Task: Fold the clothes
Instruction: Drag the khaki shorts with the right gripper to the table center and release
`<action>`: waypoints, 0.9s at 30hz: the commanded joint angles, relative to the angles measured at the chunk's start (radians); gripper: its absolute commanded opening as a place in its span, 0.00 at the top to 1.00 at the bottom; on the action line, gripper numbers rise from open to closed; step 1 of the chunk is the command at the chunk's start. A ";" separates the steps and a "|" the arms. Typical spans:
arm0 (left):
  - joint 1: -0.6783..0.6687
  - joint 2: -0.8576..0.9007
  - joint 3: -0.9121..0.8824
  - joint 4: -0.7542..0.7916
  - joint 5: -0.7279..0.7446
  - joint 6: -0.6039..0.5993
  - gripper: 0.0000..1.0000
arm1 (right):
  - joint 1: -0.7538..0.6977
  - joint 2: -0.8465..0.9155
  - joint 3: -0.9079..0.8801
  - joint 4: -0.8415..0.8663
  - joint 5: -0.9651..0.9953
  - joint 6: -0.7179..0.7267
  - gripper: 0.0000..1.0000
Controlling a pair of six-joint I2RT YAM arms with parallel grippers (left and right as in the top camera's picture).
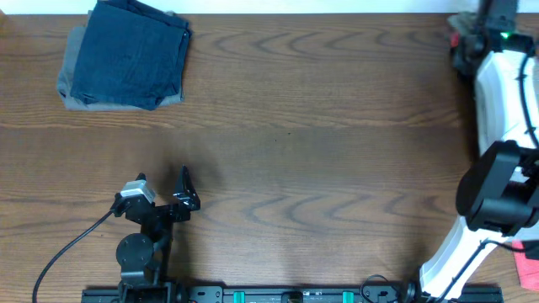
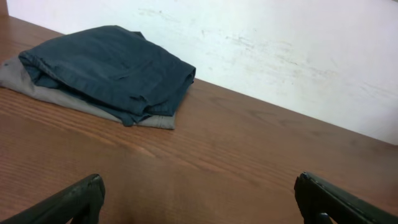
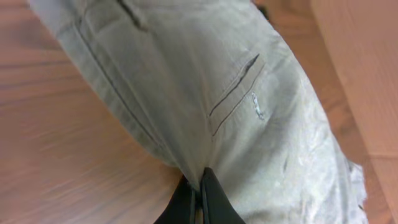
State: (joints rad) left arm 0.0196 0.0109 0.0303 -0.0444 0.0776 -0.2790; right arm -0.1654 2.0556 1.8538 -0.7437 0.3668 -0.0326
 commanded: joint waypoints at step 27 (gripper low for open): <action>0.005 -0.006 -0.026 -0.018 0.003 0.020 0.02 | 0.882 0.070 -0.042 -0.281 -0.770 -0.018 0.99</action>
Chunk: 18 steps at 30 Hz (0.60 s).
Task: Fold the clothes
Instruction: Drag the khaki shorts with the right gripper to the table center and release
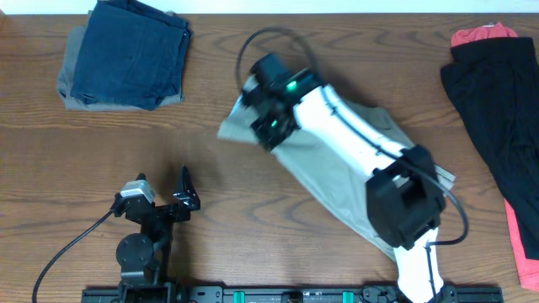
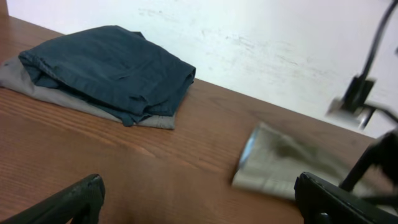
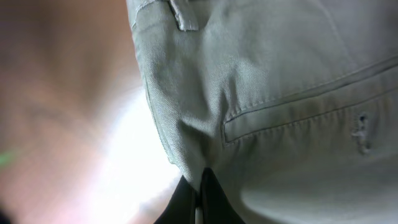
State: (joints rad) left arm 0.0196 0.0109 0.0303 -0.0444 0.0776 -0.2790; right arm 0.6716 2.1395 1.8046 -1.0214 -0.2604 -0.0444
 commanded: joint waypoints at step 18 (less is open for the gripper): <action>0.005 -0.006 -0.026 -0.018 0.003 0.020 0.02 | -0.043 -0.132 0.035 -0.239 0.201 0.251 0.01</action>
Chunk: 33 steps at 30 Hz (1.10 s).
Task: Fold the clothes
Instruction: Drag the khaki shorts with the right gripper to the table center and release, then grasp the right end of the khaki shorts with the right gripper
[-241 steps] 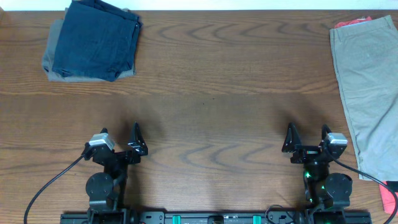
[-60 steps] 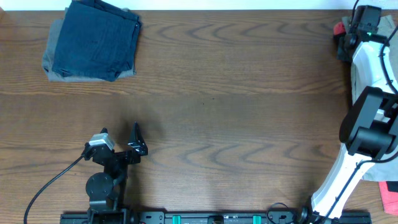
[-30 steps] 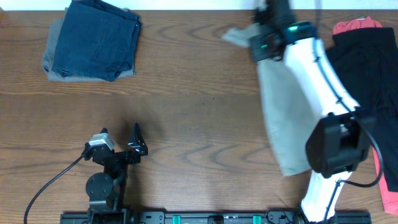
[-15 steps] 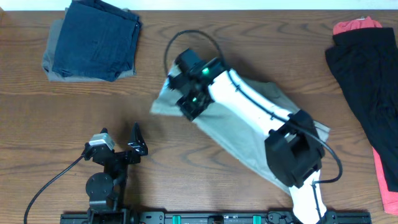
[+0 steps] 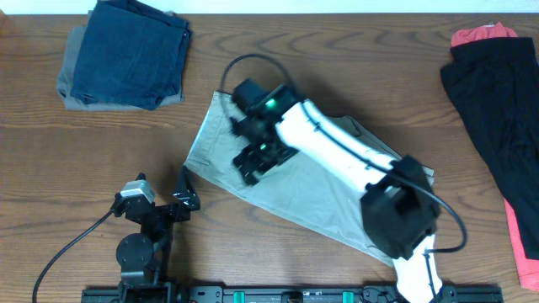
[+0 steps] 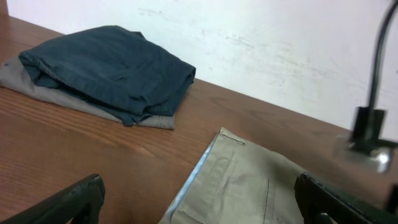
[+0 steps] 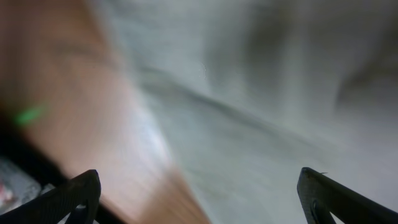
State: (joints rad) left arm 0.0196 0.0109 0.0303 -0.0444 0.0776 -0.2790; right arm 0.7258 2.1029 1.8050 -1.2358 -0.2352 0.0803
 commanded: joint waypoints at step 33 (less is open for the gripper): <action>0.005 -0.006 -0.026 -0.018 0.003 0.020 0.02 | -1.051 -0.494 -0.723 0.140 0.103 0.199 0.01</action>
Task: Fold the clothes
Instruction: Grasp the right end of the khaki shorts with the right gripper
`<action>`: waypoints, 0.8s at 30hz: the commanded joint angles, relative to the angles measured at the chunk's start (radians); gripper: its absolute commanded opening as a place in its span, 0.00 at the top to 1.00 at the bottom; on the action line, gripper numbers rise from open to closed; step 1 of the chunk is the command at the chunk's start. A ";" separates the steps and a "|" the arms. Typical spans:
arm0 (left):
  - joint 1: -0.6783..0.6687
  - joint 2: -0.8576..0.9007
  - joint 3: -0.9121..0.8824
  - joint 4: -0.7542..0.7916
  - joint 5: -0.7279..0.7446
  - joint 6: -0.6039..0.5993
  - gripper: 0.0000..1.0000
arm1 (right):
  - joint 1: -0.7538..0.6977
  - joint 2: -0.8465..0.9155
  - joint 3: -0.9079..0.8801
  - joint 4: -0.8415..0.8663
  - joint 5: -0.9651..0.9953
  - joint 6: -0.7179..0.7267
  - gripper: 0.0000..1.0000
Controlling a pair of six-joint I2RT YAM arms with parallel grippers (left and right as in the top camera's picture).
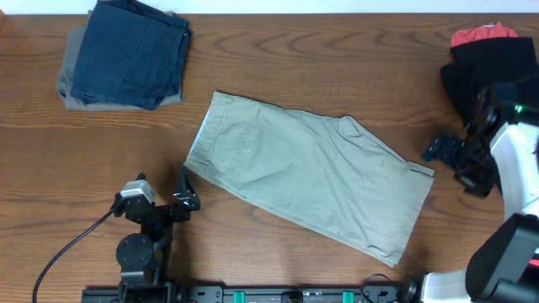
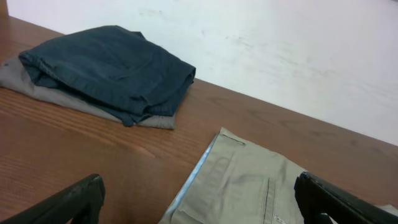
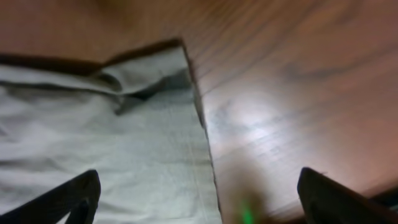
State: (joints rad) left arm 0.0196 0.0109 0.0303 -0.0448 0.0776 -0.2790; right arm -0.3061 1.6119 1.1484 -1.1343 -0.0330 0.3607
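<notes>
Khaki shorts [image 1: 307, 172] lie flat and spread across the table's middle, waistband at the left. In the left wrist view the waistband end of the shorts [image 2: 249, 186] lies just ahead of my open left gripper [image 2: 199, 208], which rests at the front left [image 1: 181, 195]. My right gripper [image 1: 442, 151] stands open at the right, just beyond the leg hem. The right wrist view looks down on that hem edge of the shorts [image 3: 124, 149], with my right gripper [image 3: 199, 199] open and nothing between its fingers.
A folded stack, dark blue on grey [image 1: 126, 57], sits at the back left and shows too as a stack [image 2: 106, 71] in the left wrist view. A black and red clothes pile [image 1: 488, 76] lies at the right edge. A pale wall [image 2: 280, 50] lies behind the table.
My right arm has gone from over the waistband end of the shorts to the right, beside the leg hem. The shorts lie flatter and fully uncovered. Left arm has not moved.
My right gripper was shut on the khaki shorts at the far right by the clothes pile. Then it held them over the table's middle. Then it was open above the laid-out shorts, and now it is open at their right end.
</notes>
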 commanded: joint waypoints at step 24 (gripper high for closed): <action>0.005 -0.006 -0.026 -0.017 0.003 0.020 0.02 | -0.027 -0.003 -0.345 0.475 -0.107 -0.077 0.57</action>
State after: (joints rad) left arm 0.0196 0.0109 0.0303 -0.0444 0.0776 -0.2790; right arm -0.3302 1.6127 0.8124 -0.6697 -0.1410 0.2810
